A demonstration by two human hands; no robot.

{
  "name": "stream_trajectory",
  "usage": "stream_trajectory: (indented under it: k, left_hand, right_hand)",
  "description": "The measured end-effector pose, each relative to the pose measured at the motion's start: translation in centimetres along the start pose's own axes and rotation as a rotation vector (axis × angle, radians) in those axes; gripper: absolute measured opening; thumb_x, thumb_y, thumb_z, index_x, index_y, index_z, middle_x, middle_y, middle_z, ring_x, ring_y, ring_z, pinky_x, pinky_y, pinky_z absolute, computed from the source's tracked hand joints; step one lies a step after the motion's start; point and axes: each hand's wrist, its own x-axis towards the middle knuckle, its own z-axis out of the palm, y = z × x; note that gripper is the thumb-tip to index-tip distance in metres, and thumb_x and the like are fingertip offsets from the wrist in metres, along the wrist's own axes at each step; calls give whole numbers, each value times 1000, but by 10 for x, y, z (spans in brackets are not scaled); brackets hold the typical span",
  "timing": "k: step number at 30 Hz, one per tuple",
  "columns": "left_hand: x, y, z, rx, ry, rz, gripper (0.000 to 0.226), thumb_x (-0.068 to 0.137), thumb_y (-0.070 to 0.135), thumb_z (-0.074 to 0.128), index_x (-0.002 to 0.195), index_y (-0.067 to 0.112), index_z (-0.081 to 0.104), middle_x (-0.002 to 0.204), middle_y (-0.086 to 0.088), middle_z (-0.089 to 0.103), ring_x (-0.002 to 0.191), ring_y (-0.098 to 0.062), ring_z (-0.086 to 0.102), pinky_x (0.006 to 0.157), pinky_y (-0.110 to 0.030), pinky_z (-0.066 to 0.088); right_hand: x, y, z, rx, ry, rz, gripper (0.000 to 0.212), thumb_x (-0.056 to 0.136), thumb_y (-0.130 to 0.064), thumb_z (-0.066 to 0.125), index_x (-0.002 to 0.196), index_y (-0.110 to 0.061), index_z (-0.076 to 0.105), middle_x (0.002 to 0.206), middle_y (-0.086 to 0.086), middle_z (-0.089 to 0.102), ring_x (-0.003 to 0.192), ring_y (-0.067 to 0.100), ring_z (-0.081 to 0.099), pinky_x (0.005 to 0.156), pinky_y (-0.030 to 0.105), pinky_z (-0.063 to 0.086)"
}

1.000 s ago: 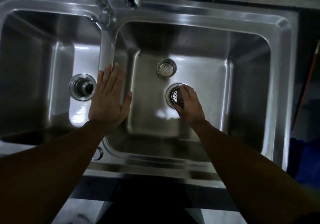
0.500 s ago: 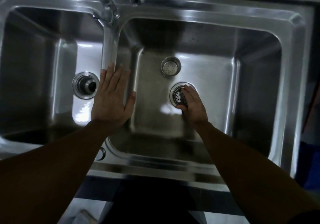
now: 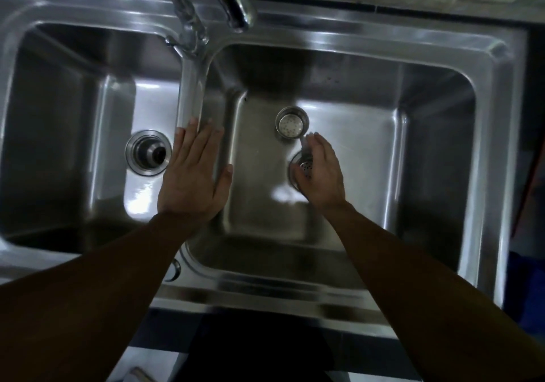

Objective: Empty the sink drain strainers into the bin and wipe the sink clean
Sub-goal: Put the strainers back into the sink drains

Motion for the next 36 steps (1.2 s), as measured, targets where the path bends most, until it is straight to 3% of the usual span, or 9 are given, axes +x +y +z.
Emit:
stream_trajectory:
  k: [3, 7, 13, 18, 23, 26, 28, 32, 36]
  left_hand:
    - [0, 0, -2, -2, -11, 4, 65, 101, 44, 37, 156, 8, 31, 164, -13, 26, 157, -26, 7, 128, -48, 8]
    - [1, 1, -4, -58, -2, 3, 64, 99, 40, 41, 155, 9, 33, 164, -12, 29, 157, -26, 10, 128, -47, 9]
    - [1, 0, -6, -99, 20, 33, 62, 99, 36, 43, 154, 7, 34, 161, -15, 34, 155, -30, 15, 129, -43, 5]
    - [-1, 3, -12, -228, 36, 3, 54, 103, 25, 36, 153, 3, 35, 159, -17, 37, 153, -32, 21, 128, -45, 10]
    - [-6, -9, -37, -501, -88, 24, 55, 105, 29, 28, 155, 7, 31, 163, -13, 30, 154, -25, 19, 129, -43, 6]
    - [-18, -39, -61, -500, -115, 53, 53, 105, 32, 27, 151, 9, 39, 158, -11, 39, 151, -23, 29, 128, -44, 7]
    - [-27, -69, -75, -439, -92, 31, 54, 102, 32, 28, 148, 8, 45, 154, -14, 45, 147, -28, 36, 127, -46, 8]
    - [-34, -140, -99, -298, -91, -75, 55, 100, 29, 31, 150, 7, 42, 158, -17, 39, 151, -33, 28, 127, -48, 4]
    - [-35, -198, -119, -184, -1, -104, 60, 96, 31, 34, 147, 0, 44, 155, -22, 40, 151, -36, 28, 126, -48, 3]
  right_hand:
    - [29, -26, -1, -29, 28, -10, 87, 82, -35, 75, 154, -14, 30, 161, 9, 31, 149, 27, 27, 120, 37, 30]
    - [66, -43, 1, -110, -71, 14, 104, 73, -34, 80, 157, -14, 22, 164, 5, 22, 154, 30, 14, 123, 39, 22]
    - [50, -48, -5, -38, -50, -15, 85, 72, -31, 83, 145, -10, 44, 145, 8, 47, 134, 27, 42, 113, 35, 37]
    - [-22, -73, -19, 24, 52, 44, 88, 70, -36, 88, 143, -10, 46, 142, 6, 50, 131, 22, 45, 112, 35, 41]
    - [-85, -114, -39, 68, 140, 46, 83, 72, -26, 85, 143, -5, 48, 143, 12, 49, 135, 27, 43, 115, 38, 39]
    - [-100, -143, -41, 64, 175, 18, 81, 73, -17, 86, 144, -7, 48, 143, 10, 50, 134, 28, 45, 113, 44, 41]
    - [-100, -166, -39, 57, 210, -26, 80, 72, -18, 86, 143, -10, 49, 140, 8, 52, 131, 26, 49, 113, 39, 41]
    - [-86, -221, -25, 102, 231, -165, 79, 76, -36, 83, 144, -15, 47, 134, 4, 50, 121, 13, 52, 105, 14, 40]
    - [-66, -270, -5, 155, 135, -235, 83, 76, -45, 79, 147, -18, 44, 133, 1, 45, 119, 8, 50, 105, 13, 39]
